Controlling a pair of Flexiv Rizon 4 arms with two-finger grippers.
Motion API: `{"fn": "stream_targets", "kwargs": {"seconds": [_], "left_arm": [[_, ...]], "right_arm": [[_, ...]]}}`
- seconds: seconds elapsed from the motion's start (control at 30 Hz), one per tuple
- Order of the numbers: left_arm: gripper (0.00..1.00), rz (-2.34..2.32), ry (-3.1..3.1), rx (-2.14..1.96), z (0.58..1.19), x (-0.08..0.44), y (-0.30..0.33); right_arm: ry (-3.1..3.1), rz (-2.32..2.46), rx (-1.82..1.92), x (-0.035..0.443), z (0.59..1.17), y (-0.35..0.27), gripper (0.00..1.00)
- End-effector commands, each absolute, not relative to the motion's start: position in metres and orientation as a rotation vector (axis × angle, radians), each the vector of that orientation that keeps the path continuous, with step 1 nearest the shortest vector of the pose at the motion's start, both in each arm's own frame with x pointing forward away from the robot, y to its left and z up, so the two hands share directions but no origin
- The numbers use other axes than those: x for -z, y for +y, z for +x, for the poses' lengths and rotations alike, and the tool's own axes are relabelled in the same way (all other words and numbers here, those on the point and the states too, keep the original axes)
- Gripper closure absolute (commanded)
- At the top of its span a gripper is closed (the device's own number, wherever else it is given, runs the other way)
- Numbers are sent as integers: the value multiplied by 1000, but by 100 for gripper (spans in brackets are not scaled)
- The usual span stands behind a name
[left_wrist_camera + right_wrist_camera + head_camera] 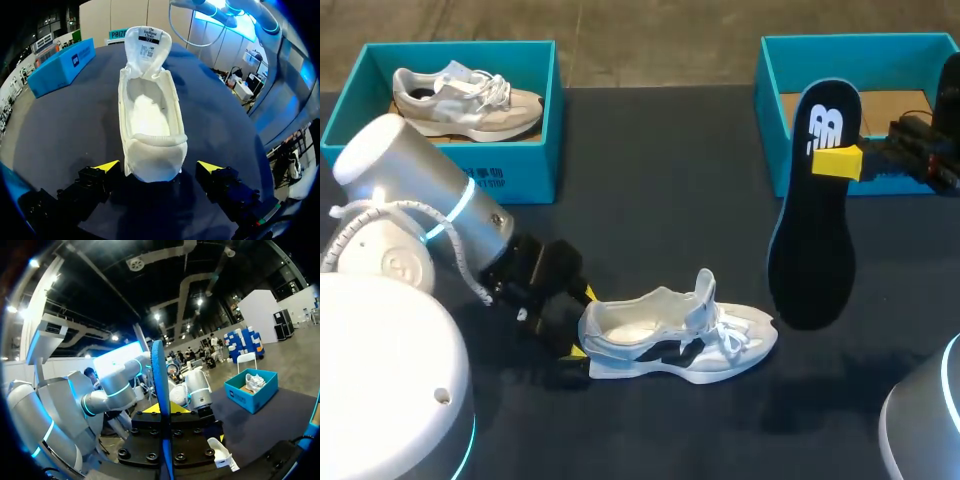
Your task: Take the shoe out of the shoebox, open the shoe tongue, remove and reinsert the insole, then place the shoe into the shoebox
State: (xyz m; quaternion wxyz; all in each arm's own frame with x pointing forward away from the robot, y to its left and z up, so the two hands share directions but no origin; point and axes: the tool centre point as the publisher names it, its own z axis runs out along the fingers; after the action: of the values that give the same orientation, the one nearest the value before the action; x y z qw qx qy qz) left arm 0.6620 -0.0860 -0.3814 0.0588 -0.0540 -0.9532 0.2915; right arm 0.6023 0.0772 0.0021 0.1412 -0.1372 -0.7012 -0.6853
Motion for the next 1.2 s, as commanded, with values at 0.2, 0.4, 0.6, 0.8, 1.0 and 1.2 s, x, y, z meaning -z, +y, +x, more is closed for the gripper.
{"fn": "stream_targets", "kwargs": {"seconds": [0.2,0.4,0.6,0.8,1.0,1.2], "left_arm": [[0,-212,-3054,-301,658,382,-90],[0,-232,-3072,-165,658,385,-85],[0,-202,-3091,-113,660,387,-80],[0,-184,-3104,-115,658,386,-76],[0,-177,-3105,-105,658,387,-76],[0,-173,-3110,-86,658,387,-75]], "right_arm": [[-2025,-397,1977,-2,603,79,100],[-2025,-397,1977,-2,603,79,100],[-2025,-397,1977,-2,603,79,100],[-2025,-397,1977,-2,603,79,100],[-2025,-397,1977,-2,603,79,100],[-2025,-397,1977,-2,603,79,100]]}}
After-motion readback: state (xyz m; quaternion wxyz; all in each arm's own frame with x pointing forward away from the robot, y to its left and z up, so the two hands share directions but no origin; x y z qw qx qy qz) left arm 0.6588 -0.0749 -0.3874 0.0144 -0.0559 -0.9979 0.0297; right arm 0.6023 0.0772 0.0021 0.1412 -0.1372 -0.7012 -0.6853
